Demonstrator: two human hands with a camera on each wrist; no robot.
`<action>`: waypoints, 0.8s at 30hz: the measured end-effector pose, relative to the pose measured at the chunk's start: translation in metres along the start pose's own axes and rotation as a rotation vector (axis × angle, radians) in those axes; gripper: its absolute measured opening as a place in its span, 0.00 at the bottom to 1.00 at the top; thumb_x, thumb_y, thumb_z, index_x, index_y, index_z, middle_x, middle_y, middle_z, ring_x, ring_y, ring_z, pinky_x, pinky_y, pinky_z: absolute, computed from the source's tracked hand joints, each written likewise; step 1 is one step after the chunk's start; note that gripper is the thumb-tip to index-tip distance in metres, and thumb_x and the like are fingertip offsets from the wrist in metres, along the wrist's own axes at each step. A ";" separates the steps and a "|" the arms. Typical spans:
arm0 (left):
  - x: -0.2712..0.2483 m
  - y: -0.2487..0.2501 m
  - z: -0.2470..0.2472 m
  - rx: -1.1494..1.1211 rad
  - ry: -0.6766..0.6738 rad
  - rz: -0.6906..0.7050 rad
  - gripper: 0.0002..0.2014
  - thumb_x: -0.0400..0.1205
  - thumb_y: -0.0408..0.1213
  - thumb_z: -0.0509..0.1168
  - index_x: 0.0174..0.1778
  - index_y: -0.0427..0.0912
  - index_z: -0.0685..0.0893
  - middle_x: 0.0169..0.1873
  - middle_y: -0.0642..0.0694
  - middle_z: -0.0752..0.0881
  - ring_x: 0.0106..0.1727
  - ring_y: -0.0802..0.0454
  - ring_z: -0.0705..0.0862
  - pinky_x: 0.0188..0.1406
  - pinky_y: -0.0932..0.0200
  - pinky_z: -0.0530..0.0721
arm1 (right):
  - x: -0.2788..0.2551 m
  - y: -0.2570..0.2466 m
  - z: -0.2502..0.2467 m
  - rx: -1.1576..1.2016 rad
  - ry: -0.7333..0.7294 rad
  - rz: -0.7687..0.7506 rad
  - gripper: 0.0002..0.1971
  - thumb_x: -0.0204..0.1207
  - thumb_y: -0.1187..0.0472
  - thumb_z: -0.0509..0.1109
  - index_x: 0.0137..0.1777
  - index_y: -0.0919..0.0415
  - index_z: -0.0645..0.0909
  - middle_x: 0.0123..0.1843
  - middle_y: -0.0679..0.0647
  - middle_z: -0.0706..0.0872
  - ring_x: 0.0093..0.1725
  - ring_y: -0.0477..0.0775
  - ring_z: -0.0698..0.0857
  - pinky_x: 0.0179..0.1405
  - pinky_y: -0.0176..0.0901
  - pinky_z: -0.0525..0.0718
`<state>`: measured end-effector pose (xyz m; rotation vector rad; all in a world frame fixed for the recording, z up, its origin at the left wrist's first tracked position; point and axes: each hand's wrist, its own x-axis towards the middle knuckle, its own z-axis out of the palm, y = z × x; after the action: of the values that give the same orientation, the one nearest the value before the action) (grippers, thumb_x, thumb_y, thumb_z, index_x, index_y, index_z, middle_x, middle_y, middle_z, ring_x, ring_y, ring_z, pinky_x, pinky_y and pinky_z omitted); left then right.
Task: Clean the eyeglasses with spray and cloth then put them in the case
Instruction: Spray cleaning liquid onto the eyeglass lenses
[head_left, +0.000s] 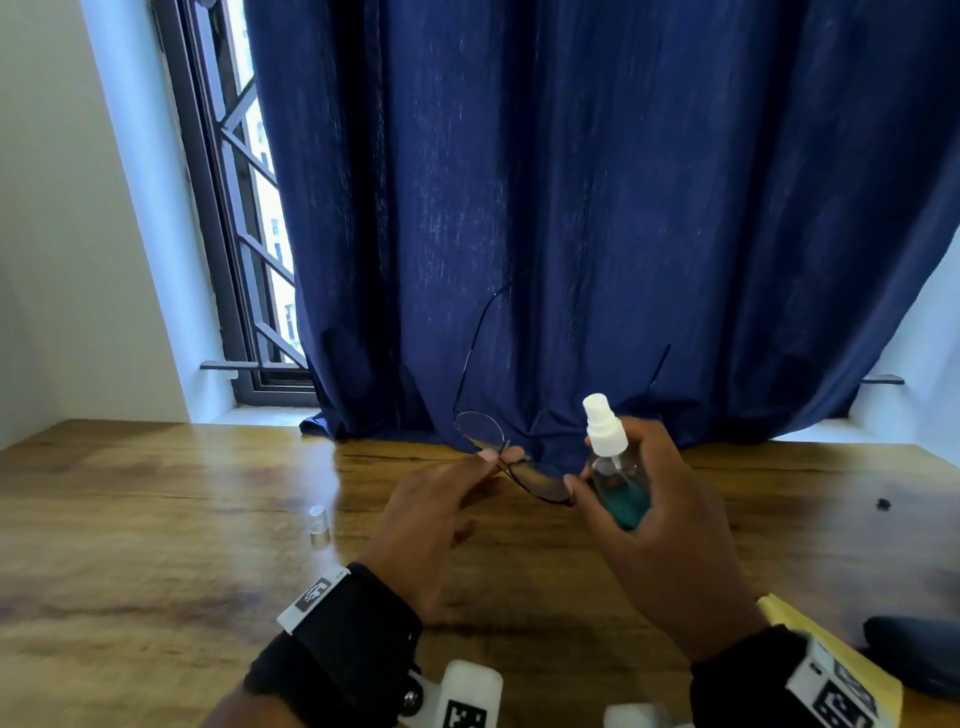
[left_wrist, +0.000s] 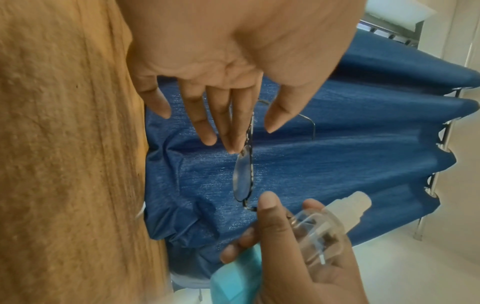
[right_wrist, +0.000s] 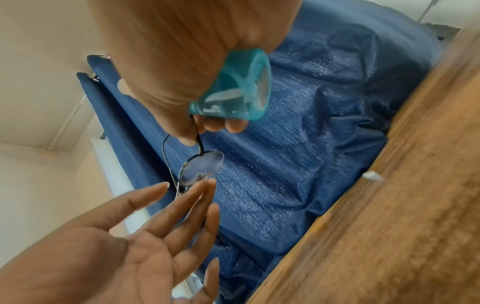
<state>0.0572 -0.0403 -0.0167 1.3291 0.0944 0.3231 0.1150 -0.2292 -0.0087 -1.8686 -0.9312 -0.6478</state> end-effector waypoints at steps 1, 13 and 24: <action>0.001 -0.002 -0.001 -0.012 0.013 -0.014 0.12 0.86 0.44 0.66 0.50 0.47 0.95 0.51 0.46 0.95 0.52 0.54 0.91 0.46 0.57 0.84 | 0.000 -0.001 0.000 -0.022 -0.031 -0.029 0.24 0.75 0.50 0.77 0.62 0.32 0.66 0.48 0.33 0.82 0.55 0.32 0.83 0.49 0.19 0.81; 0.006 -0.004 -0.016 0.021 0.334 0.021 0.07 0.81 0.37 0.73 0.43 0.41 0.95 0.41 0.50 0.96 0.47 0.55 0.91 0.42 0.59 0.81 | 0.004 -0.011 -0.015 0.311 0.122 -0.071 0.25 0.78 0.47 0.73 0.72 0.37 0.68 0.46 0.48 0.82 0.38 0.49 0.85 0.35 0.40 0.88; 0.004 -0.001 -0.007 0.205 0.196 0.212 0.04 0.77 0.40 0.77 0.40 0.45 0.96 0.55 0.51 0.89 0.50 0.66 0.88 0.44 0.76 0.83 | 0.007 0.000 -0.026 0.296 -0.173 0.081 0.29 0.84 0.55 0.65 0.81 0.31 0.62 0.33 0.60 0.84 0.28 0.60 0.84 0.30 0.53 0.89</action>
<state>0.0594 -0.0324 -0.0191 1.5118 0.1544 0.6374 0.1173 -0.2503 0.0079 -1.7032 -0.9973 -0.2840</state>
